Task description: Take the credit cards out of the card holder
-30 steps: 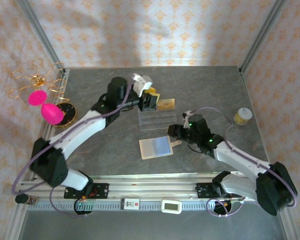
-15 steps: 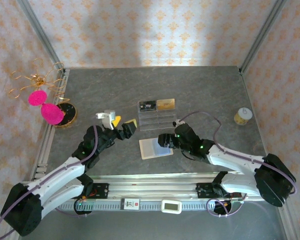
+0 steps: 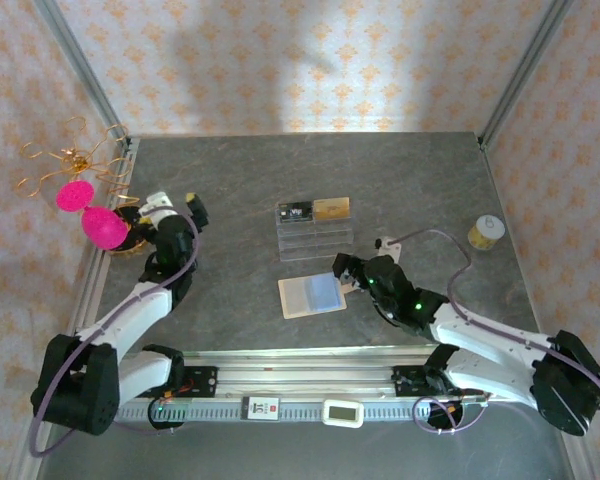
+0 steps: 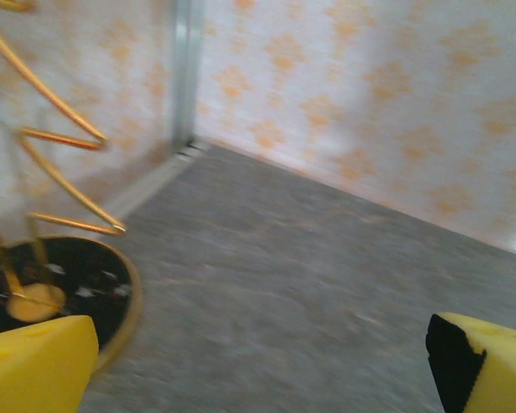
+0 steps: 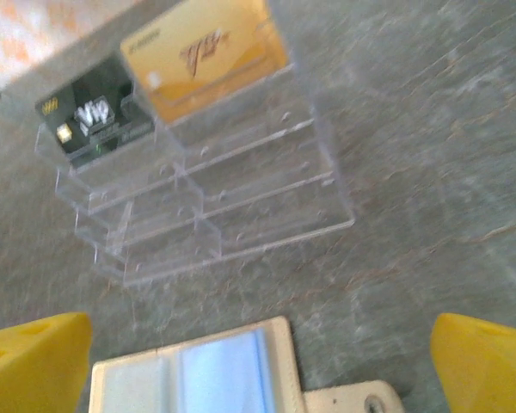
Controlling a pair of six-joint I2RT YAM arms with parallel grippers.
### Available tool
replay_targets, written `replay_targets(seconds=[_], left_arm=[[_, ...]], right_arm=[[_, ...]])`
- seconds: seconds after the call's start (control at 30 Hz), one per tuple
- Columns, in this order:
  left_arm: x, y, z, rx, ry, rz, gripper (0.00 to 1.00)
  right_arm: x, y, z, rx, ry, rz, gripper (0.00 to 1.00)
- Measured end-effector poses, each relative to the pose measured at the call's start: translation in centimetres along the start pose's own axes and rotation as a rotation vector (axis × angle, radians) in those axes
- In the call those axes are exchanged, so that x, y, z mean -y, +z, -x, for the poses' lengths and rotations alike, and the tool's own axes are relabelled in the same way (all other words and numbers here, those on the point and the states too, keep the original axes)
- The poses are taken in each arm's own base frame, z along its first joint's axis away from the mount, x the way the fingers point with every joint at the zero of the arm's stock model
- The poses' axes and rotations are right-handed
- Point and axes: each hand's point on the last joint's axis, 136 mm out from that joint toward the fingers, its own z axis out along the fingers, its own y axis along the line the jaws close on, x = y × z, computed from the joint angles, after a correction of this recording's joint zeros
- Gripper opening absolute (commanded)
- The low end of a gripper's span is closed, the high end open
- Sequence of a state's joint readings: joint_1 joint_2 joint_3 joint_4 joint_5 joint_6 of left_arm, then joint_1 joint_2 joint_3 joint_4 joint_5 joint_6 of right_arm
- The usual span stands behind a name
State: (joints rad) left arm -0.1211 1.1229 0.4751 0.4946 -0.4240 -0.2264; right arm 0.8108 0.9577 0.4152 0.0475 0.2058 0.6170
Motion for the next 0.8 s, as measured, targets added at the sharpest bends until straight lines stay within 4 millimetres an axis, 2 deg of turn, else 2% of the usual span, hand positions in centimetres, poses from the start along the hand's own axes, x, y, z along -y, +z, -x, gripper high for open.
replay_targets(seconds=[0.1,0.2,0.3,0.43,0.57,0.6,0.8], left_arm=[[-2.5,1.5,-0.7,0.007,0.057,0.071,1.0],[-3.9,2.0,-3.3,-0.008,0.077,0.066,0.99],[-3.6,2.1,-6.0,-0.043,0.1,-0.001,0.99],[-2.3,2.6,-7.1,-0.022,0.094,-0.081,0.99],[-2.1,2.2,-9.9,-0.048,0.119,-0.138,0.99],[-2.0,2.1,-10.0,-0.051,0.122,-0.148,0.99],[-1.6,1.8,-7.6,0.049,0.084,-0.143,0.99]], right_arm=[[0.6,-0.7,1.5,0.079,0.025,-0.027,1.0],[1.2,-0.9,2.6,0.125,0.031,-0.051,1.0],[2.8,-0.7,3.9,0.172,0.067,-0.108,1.0],[5.9,-0.2,6.2,0.227,0.134,-0.208,1.0],[8.6,0.0,9.4,0.317,0.179,-0.302,1.0],[9.3,0.0,10.3,0.348,0.176,-0.322,1.0],[12.7,-0.2,14.9,0.54,0.052,-0.496,1.0]])
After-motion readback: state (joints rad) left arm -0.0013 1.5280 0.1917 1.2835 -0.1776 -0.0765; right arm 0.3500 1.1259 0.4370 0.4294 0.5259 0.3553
